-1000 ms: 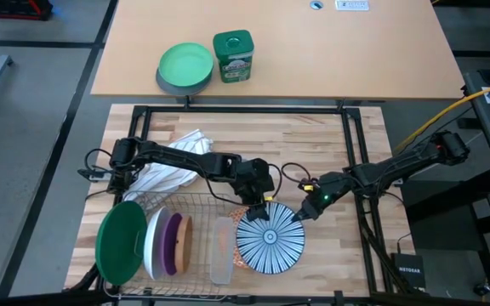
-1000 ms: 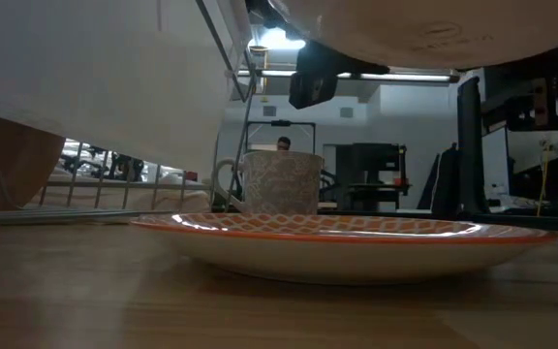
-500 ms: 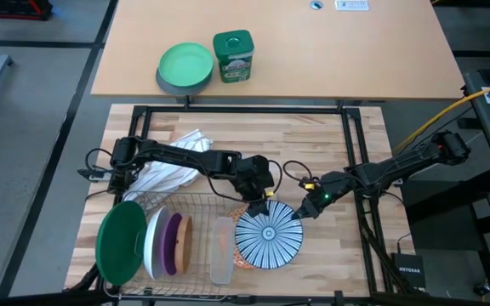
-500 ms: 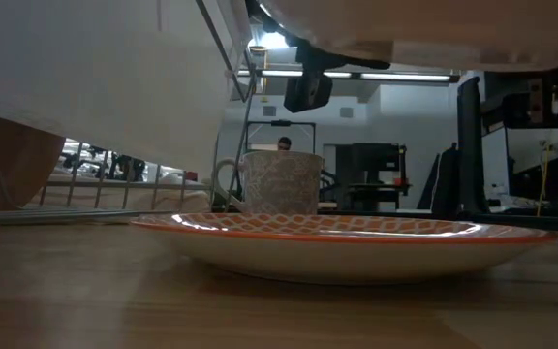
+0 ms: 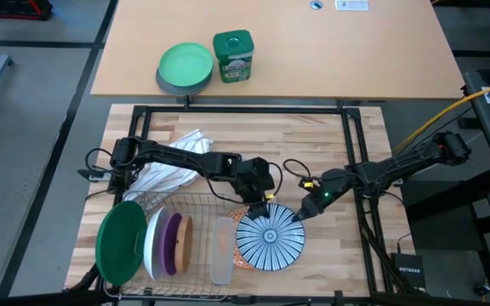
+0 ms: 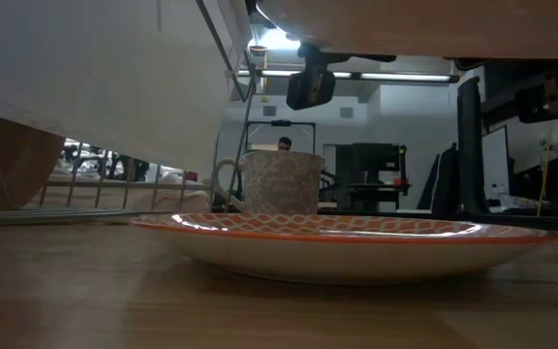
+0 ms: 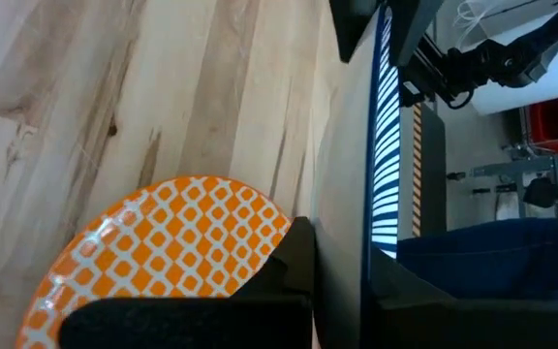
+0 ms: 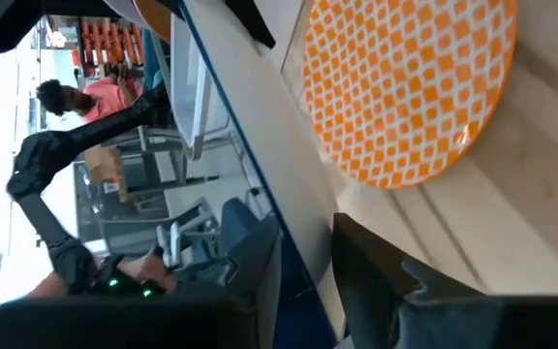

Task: Sort dishes
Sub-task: Put the blue patterned plate into the dish rack

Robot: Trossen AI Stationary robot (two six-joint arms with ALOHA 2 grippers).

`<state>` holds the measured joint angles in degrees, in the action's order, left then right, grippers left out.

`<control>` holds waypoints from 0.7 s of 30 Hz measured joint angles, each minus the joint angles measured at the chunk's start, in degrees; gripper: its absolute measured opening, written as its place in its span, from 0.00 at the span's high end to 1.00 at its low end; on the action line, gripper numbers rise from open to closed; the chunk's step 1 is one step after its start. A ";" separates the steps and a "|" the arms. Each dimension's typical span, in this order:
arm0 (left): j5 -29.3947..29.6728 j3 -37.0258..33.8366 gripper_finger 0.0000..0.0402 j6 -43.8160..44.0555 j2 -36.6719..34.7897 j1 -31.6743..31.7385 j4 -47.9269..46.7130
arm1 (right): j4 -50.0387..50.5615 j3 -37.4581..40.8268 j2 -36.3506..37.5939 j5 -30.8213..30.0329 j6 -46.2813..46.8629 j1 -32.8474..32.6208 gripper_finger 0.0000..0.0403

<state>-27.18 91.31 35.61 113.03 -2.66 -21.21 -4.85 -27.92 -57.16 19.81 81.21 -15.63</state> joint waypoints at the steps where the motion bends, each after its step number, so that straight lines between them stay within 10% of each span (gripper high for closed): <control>1: -0.06 0.00 0.99 0.03 0.00 -0.02 0.05 | 0.14 0.01 0.34 0.55 0.86 0.00 0.76; 10: -0.31 0.11 0.99 0.03 -0.76 0.02 3.60 | 2.47 0.11 9.56 1.54 5.53 -0.05 0.76; 21: 1.34 0.00 1.00 -0.98 -5.81 2.04 3.36 | 9.89 0.04 25.30 -12.35 8.86 -0.10 0.75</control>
<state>-25.84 91.31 34.63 107.22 -0.61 -17.86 5.04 -27.88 -31.86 7.46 90.07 -15.73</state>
